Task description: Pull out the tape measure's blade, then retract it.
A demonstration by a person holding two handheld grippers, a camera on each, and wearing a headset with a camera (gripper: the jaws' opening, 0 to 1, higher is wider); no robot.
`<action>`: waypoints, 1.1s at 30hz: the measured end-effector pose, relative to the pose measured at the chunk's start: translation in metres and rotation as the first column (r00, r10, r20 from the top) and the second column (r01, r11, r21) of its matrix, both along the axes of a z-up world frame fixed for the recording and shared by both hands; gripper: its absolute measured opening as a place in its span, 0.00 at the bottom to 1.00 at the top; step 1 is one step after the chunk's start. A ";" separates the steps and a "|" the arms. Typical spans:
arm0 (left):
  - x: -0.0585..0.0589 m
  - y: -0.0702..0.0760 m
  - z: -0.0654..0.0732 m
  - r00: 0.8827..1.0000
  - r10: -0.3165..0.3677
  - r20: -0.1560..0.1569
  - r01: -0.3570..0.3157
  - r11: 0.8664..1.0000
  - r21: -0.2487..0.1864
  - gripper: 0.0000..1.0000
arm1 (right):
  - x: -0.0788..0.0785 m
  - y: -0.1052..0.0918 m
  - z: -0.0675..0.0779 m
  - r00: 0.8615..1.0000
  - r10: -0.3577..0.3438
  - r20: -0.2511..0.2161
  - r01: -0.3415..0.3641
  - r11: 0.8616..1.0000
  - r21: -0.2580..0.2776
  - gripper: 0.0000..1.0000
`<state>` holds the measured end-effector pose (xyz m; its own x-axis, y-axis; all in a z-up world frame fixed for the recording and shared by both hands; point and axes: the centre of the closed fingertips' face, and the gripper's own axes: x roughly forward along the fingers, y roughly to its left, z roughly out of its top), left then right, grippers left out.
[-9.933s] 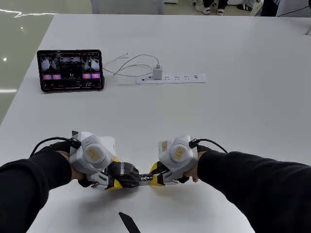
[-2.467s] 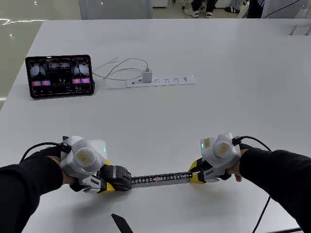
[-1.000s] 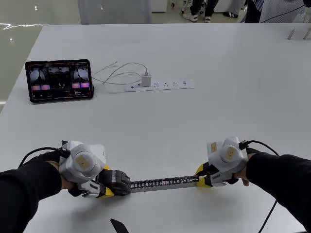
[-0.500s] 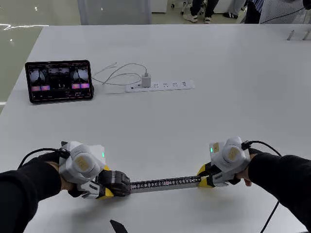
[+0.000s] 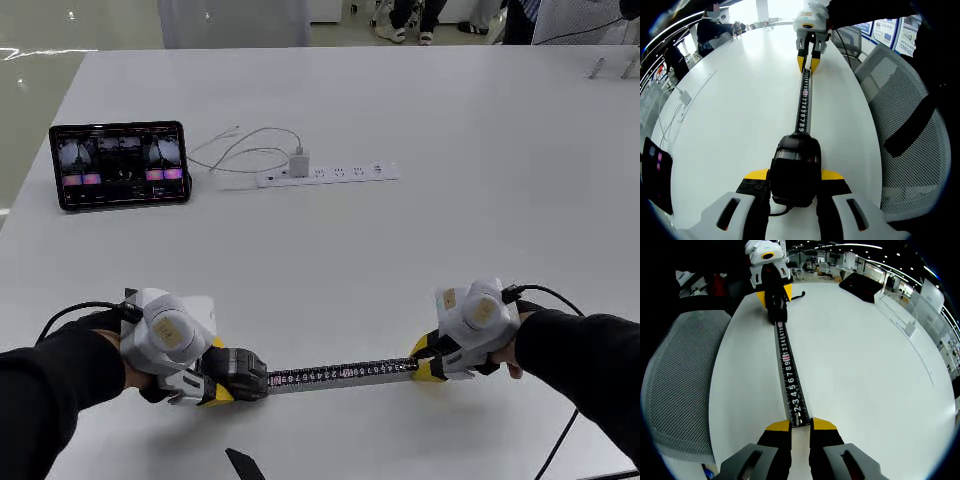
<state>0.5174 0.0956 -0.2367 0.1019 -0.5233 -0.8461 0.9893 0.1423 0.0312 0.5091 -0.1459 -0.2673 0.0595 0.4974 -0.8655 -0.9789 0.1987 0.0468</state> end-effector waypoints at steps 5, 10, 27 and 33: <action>0.000 0.000 0.000 1.000 0.002 0.001 -0.002 1.000 -0.001 0.30 | 0.000 -0.002 0.000 1.000 -0.005 0.001 0.005 1.000 -0.003 0.08; 0.000 0.000 0.000 1.000 0.001 0.002 -0.001 1.000 0.000 0.30 | 0.000 -0.006 0.001 1.000 -0.008 0.004 0.008 1.000 -0.006 0.08; 0.000 0.000 0.001 1.000 0.003 0.000 -0.003 1.000 -0.002 0.30 | -0.001 -0.014 0.000 1.000 -0.018 0.005 0.018 1.000 -0.018 0.08; 0.000 0.000 0.001 1.000 0.004 0.000 -0.004 1.000 -0.004 0.30 | 0.000 -0.017 0.000 1.000 -0.021 0.005 0.022 1.000 -0.021 0.08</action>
<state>0.5177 0.0956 -0.2362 0.1040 -0.5259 -0.8442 0.9888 0.1461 0.0308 0.5087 -0.1631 -0.2673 0.0743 0.4777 -0.8754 -0.9746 0.2206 0.0376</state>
